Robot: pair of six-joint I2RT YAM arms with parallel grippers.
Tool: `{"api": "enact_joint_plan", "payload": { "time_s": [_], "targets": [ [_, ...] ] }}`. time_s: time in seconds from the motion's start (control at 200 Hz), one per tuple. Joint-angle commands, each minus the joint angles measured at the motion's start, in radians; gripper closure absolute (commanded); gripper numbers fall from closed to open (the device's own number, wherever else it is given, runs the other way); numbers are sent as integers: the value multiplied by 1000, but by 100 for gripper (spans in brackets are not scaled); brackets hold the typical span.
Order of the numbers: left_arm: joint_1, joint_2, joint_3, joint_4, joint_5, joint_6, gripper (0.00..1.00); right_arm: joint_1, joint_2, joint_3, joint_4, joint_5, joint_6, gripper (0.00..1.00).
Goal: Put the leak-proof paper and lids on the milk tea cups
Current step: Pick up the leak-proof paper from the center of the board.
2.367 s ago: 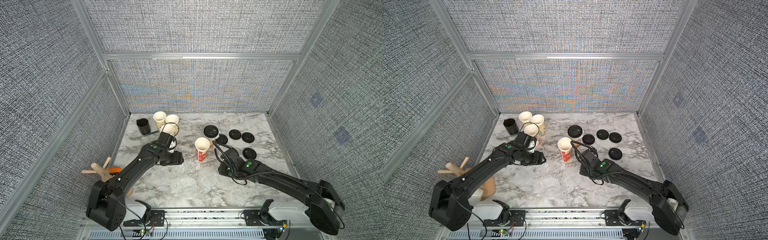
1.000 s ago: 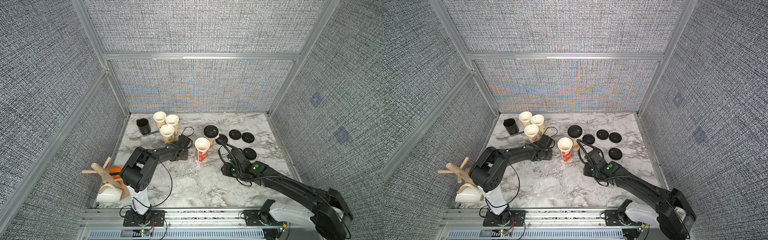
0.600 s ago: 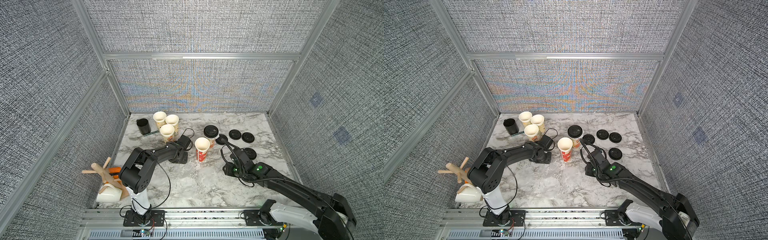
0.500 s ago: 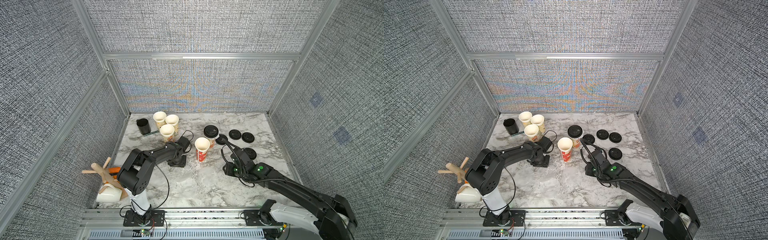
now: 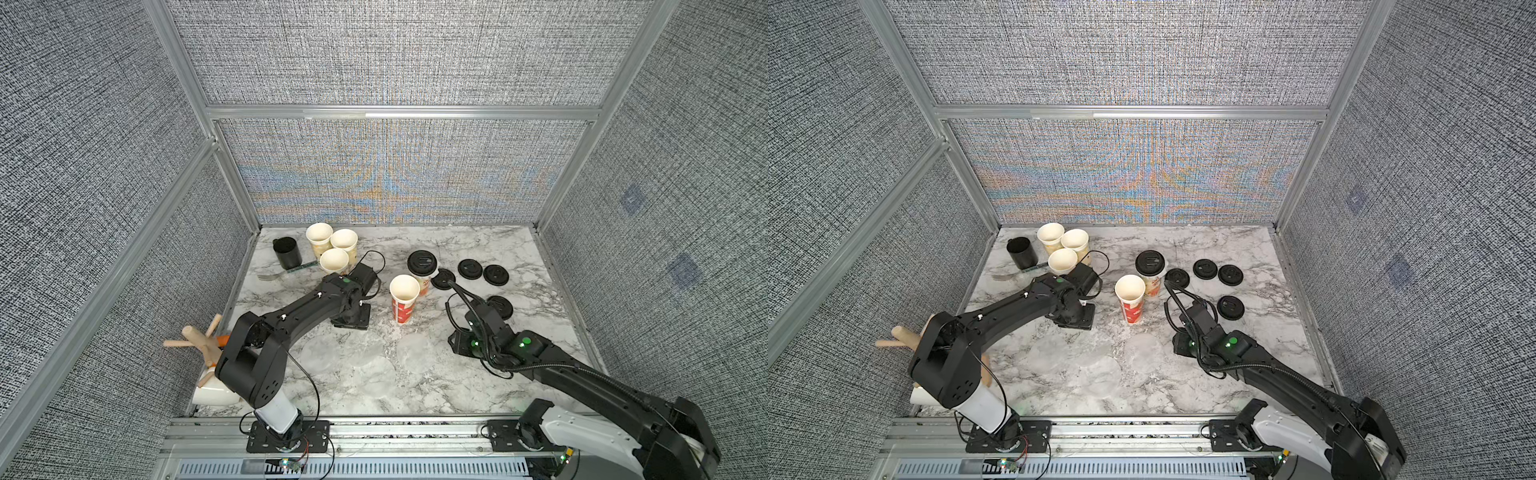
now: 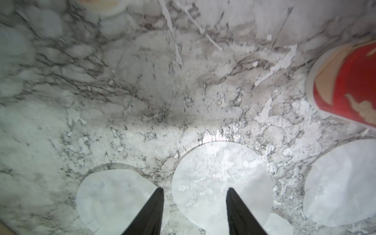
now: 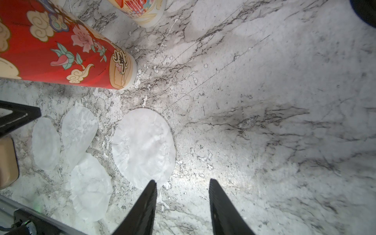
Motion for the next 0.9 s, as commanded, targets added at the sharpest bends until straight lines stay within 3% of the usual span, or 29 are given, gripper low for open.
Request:
{"api": "enact_joint_plan", "payload": {
  "time_s": [0.0,0.586,0.896],
  "targets": [
    [-1,10,-32,11,38,-9,42,-1,5,2,26,-8,-8,55],
    [1,171,-117,97,54,-17,43,-6,53,34,27,-17,-27,55],
    [1,188,-179,123,50,-36,72,-11,58,38,22,-16,-34,55]
  ]
}}
